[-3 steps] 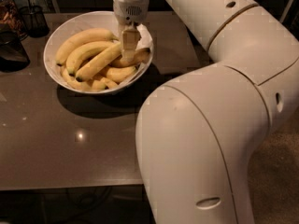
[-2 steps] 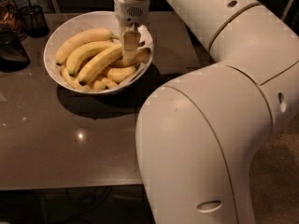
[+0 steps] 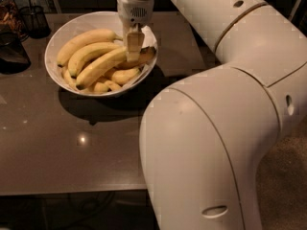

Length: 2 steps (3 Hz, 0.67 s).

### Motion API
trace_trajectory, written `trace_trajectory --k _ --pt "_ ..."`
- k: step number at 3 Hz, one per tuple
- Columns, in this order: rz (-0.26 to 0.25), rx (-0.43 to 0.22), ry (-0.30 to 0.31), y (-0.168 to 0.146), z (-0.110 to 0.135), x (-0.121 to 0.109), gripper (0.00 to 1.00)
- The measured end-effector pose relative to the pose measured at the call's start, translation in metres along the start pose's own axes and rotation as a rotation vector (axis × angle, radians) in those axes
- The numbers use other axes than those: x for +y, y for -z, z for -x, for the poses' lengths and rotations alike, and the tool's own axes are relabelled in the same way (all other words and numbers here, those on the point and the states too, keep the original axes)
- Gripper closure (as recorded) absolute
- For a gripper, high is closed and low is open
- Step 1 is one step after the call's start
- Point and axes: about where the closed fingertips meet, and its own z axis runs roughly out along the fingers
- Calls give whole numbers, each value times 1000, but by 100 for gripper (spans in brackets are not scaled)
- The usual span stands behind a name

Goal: Pick banana from white bowl

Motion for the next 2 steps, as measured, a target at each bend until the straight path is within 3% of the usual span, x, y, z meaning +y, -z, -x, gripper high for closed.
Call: trace_trajectory --k 1,2 --pt "0 0 0 0 0 0 100" --pt "-68 -36 6 11 3 -1 100"
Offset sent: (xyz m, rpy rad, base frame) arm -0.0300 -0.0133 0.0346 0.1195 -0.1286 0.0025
